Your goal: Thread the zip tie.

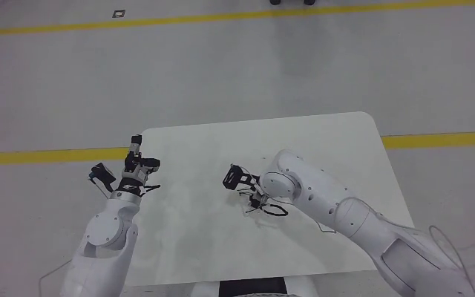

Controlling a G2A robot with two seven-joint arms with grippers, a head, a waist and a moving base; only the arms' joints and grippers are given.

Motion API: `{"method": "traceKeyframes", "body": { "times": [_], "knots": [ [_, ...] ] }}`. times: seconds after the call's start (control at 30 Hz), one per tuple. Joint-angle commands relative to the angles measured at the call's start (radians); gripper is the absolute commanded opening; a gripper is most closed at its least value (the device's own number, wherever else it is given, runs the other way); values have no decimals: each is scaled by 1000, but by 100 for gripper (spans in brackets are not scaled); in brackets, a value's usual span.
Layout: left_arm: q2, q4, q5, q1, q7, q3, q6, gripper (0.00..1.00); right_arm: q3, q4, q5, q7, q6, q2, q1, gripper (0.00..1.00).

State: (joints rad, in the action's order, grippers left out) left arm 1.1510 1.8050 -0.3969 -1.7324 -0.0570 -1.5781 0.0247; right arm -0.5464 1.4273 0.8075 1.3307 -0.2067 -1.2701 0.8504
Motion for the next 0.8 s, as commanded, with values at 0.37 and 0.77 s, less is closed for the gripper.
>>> {"method": "traceKeyframes", "body": {
  "times": [0.37, 0.77],
  "knots": [
    [0, 0, 0, 0, 0, 0, 0, 100, 41, -45, 99, -53, 29, -23, -3, 9],
    [0, 0, 0, 0, 0, 0, 0, 100, 73, -91, 159, -92, 28, -52, -14, 7]
  ]
}}
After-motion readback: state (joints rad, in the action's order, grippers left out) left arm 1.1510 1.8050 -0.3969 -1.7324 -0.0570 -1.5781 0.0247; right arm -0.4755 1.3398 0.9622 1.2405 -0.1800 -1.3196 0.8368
